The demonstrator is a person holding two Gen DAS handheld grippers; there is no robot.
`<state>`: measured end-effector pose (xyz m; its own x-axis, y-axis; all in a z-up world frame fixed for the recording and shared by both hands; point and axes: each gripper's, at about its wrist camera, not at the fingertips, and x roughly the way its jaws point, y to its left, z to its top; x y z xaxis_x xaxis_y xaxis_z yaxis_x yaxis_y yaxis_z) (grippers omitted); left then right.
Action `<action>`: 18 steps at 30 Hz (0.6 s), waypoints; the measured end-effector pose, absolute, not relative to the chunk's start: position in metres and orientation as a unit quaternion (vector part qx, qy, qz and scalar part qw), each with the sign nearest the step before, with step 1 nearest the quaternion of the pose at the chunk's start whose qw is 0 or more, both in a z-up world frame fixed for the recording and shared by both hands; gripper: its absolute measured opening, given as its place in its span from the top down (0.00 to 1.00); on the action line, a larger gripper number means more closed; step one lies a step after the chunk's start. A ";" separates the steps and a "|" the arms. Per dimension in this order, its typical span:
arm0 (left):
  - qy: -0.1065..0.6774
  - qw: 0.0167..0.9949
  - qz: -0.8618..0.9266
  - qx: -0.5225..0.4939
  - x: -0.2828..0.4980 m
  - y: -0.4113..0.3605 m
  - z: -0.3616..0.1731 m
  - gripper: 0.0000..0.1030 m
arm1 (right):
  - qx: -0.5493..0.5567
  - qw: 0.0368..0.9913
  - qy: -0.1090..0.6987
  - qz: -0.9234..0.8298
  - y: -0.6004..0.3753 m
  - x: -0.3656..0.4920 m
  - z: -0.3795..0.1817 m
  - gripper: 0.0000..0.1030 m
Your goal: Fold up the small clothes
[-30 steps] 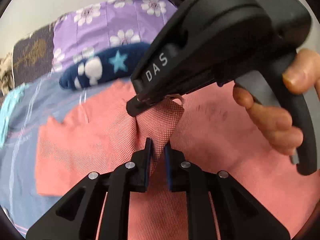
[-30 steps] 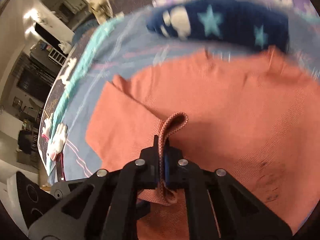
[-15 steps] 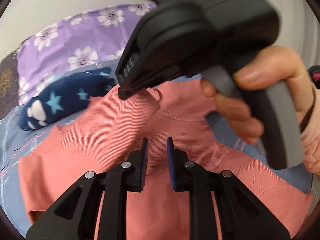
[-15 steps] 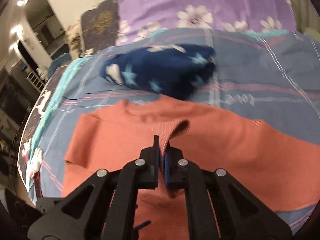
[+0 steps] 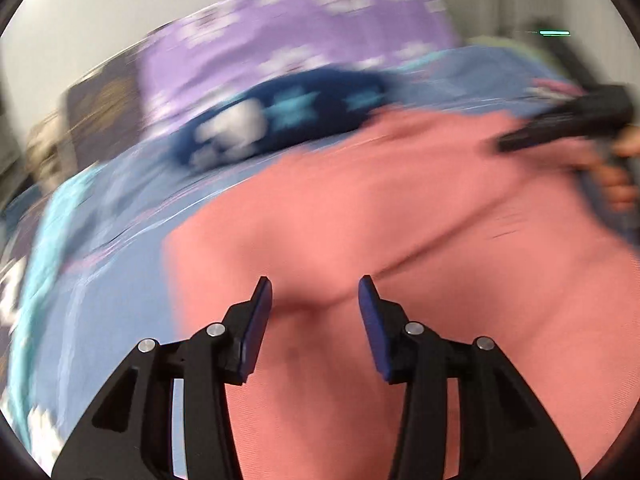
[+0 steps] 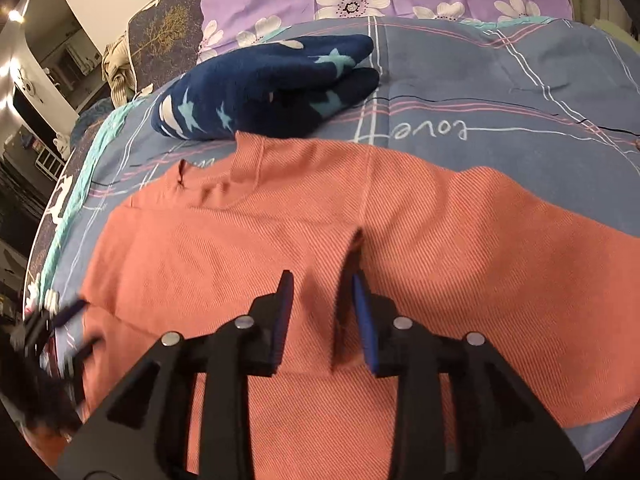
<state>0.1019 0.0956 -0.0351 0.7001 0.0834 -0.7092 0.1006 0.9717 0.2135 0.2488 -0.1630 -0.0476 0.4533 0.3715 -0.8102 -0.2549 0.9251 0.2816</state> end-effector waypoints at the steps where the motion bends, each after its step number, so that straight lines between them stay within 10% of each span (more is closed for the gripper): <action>1: 0.392 0.912 0.020 0.117 0.102 0.111 -0.037 0.56 | 0.061 0.855 0.482 0.180 -0.166 0.244 -0.044 0.69; 18: 0.403 0.905 0.083 0.106 0.091 0.168 -0.050 0.51 | 0.014 0.856 0.468 0.220 -0.143 0.202 -0.077 0.85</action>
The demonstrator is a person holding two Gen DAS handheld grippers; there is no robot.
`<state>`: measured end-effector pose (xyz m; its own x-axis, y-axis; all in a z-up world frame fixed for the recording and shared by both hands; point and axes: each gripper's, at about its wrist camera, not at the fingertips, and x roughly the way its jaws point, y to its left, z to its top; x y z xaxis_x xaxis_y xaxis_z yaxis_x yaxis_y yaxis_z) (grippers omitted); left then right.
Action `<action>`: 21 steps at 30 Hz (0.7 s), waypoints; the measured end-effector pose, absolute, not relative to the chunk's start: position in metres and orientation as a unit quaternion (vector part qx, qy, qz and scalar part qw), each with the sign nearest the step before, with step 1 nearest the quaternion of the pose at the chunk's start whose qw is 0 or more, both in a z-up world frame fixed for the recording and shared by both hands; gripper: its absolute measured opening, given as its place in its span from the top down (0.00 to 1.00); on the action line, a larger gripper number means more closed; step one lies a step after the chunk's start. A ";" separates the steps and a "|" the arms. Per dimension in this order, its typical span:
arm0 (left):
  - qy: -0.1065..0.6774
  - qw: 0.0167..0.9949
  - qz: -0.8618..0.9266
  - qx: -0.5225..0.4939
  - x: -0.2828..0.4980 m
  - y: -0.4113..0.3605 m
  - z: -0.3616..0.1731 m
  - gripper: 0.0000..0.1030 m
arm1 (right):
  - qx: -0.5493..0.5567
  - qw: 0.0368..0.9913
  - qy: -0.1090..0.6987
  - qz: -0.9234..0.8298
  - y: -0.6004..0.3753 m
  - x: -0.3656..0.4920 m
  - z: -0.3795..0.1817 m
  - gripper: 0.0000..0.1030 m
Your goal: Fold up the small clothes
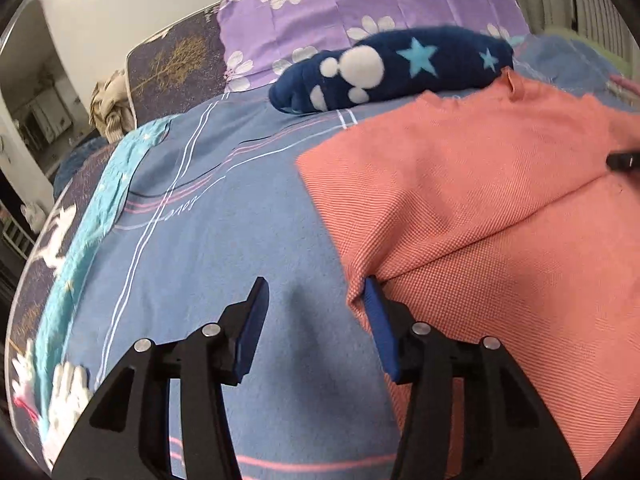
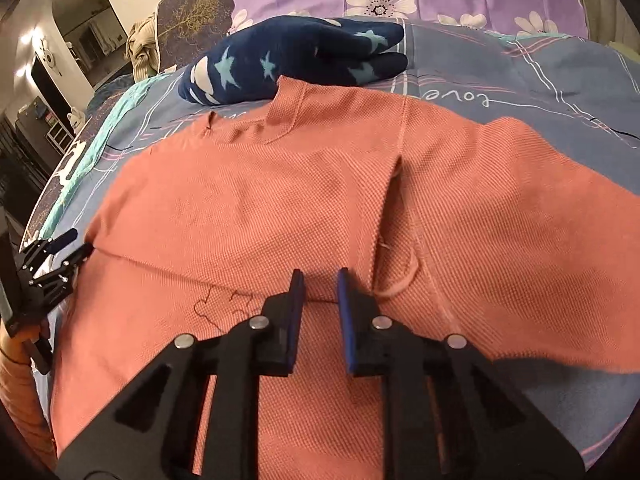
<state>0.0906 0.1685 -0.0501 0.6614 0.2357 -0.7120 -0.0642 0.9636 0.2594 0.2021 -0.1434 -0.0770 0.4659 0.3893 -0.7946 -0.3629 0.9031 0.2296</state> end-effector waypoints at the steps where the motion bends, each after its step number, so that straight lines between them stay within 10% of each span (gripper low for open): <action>1: 0.400 0.908 0.082 0.095 0.089 0.171 -0.047 0.51 | 0.011 0.858 0.464 0.221 -0.143 0.200 -0.078 0.85; 17: 0.405 0.898 0.125 0.118 0.096 0.166 -0.060 0.41 | 0.040 0.864 0.441 0.238 -0.153 0.198 -0.080 0.82; 21: 0.396 0.890 0.176 0.139 0.087 0.163 -0.052 0.82 | 0.037 0.866 0.439 0.237 -0.152 0.196 -0.080 0.82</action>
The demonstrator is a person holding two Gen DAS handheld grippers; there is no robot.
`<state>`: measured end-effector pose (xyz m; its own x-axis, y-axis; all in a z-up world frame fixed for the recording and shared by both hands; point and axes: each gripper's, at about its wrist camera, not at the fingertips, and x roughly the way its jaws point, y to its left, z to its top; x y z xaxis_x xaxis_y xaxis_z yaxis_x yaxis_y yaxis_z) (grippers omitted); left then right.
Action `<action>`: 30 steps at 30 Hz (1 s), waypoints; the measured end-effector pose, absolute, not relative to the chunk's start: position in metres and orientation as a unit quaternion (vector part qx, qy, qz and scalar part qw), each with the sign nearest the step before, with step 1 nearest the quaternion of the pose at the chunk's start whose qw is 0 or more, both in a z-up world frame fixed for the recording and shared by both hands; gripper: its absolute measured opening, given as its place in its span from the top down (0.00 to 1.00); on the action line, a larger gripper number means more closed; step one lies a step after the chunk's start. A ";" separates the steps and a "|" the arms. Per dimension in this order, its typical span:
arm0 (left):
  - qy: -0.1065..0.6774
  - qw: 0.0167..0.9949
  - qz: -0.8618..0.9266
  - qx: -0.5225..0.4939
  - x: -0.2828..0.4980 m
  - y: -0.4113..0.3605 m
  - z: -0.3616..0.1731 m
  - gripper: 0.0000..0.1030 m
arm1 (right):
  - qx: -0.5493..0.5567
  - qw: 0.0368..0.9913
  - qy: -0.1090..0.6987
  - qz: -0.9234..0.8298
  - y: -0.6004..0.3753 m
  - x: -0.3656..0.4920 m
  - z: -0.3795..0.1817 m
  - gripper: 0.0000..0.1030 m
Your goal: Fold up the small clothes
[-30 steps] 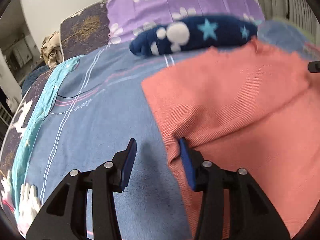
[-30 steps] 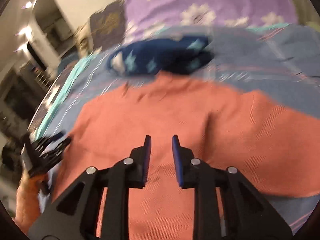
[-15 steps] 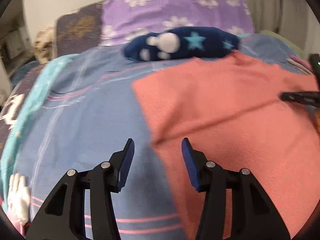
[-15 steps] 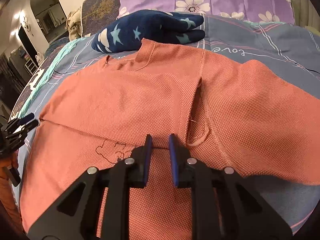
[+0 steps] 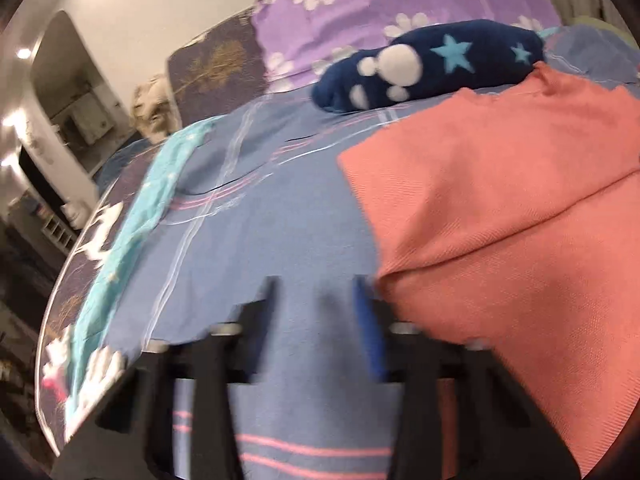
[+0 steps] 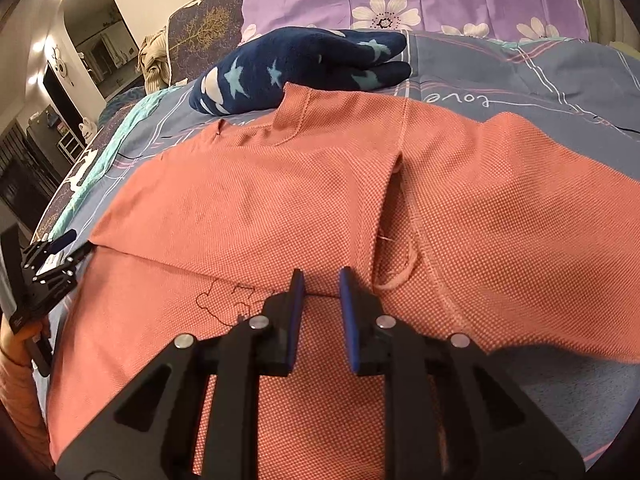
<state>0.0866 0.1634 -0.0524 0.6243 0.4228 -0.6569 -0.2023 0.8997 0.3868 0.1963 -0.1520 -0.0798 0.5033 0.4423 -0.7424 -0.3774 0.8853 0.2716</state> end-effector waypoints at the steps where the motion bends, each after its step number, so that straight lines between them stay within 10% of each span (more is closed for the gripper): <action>1: 0.403 0.897 0.161 0.086 0.084 0.173 -0.047 0.91 | 0.036 0.866 0.438 0.236 -0.152 0.196 -0.080 0.82; 10: 0.358 0.932 -0.015 0.049 0.126 0.103 0.001 0.99 | 0.034 0.867 0.438 0.235 -0.151 0.193 -0.077 0.78; 14: 0.428 0.900 -0.039 0.078 0.172 0.067 -0.048 0.66 | 0.038 0.884 0.426 0.188 -0.174 0.174 -0.057 0.56; 30: 0.415 0.905 -0.015 0.086 0.173 0.064 -0.070 0.56 | 0.387 0.863 0.292 -0.145 -0.501 0.106 -0.042 0.61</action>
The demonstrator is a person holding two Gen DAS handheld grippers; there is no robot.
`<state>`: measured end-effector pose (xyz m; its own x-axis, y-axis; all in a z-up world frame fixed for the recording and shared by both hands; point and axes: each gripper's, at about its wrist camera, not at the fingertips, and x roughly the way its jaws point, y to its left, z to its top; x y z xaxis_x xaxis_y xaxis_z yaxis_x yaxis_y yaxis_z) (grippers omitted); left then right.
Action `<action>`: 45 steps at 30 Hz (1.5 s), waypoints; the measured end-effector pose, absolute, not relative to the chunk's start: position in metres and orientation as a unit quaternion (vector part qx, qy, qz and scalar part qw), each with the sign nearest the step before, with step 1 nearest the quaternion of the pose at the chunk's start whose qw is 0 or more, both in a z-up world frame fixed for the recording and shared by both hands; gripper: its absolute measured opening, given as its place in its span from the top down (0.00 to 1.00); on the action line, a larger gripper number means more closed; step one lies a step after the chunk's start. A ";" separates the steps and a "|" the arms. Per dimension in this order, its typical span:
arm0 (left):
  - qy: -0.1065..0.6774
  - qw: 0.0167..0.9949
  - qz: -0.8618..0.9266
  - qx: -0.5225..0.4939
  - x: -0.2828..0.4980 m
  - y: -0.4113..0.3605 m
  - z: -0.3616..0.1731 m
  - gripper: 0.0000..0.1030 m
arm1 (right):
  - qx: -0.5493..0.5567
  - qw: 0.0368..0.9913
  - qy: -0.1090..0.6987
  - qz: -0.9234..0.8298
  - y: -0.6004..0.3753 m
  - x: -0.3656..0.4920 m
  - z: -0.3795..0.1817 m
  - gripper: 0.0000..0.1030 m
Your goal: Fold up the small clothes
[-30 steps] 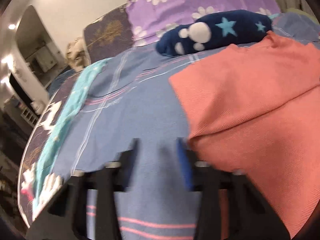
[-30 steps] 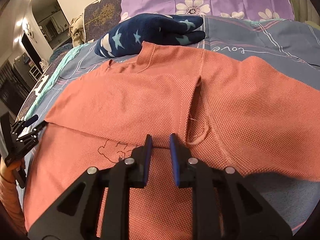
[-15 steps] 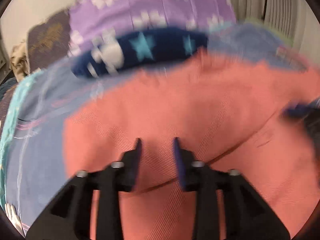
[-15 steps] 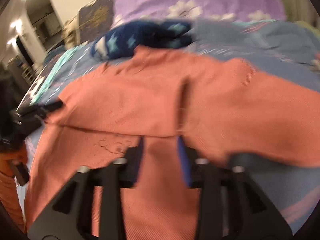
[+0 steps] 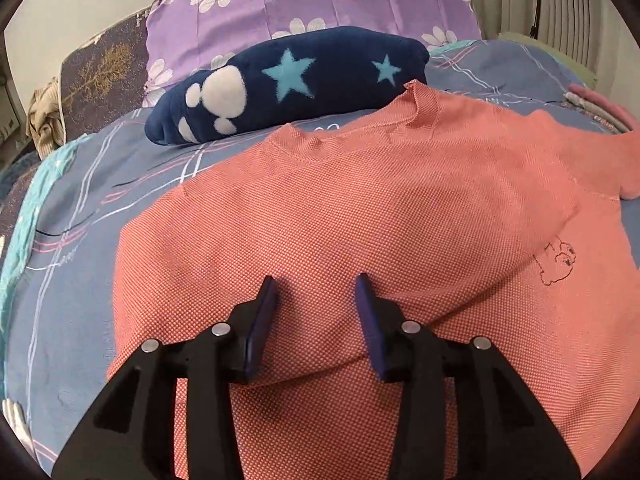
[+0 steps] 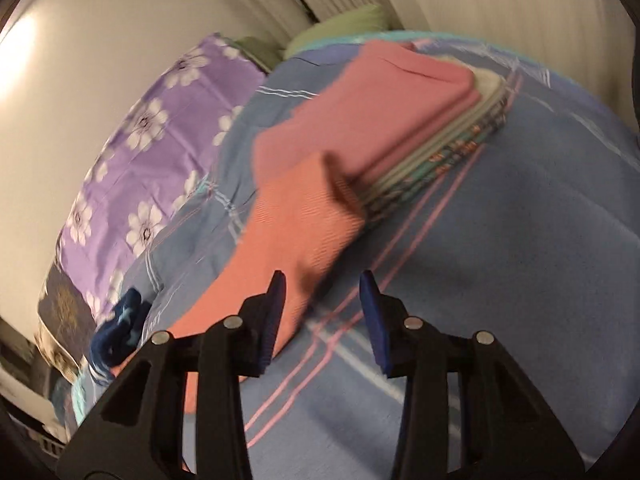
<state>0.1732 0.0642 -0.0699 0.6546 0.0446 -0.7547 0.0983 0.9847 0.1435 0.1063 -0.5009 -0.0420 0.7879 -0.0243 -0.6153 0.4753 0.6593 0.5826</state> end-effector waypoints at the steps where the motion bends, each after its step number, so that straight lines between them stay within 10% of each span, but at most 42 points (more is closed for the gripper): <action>1: 0.415 0.906 -0.012 0.088 0.173 0.064 -0.070 0.56 | 0.398 0.859 0.291 -0.137 -0.504 0.113 -0.043 0.61; 5: 0.415 0.906 -0.011 0.080 0.172 0.068 -0.070 0.52 | 0.423 0.851 0.292 -0.110 -0.502 0.130 -0.041 0.96; 15: 0.413 0.908 -0.014 0.071 0.172 0.072 -0.070 0.51 | 0.256 0.911 0.289 0.142 -0.277 0.182 0.041 0.97; 22: 0.414 0.909 -0.030 0.039 0.173 0.081 -0.069 0.51 | 0.147 0.858 0.403 0.283 -0.114 0.209 -0.023 0.97; 34: 0.400 0.895 -0.185 -0.071 0.174 0.059 -0.031 0.52 | 0.134 0.835 0.441 0.302 -0.114 0.194 -0.082 0.97; 41: 0.417 0.886 -0.200 -0.032 0.206 0.007 -0.025 0.43 | 0.107 0.861 0.391 0.308 -0.122 0.181 -0.059 0.58; 45: 0.420 0.887 -0.180 -0.065 0.211 0.023 -0.030 0.42 | 0.141 0.856 0.398 0.297 -0.141 0.192 -0.061 0.57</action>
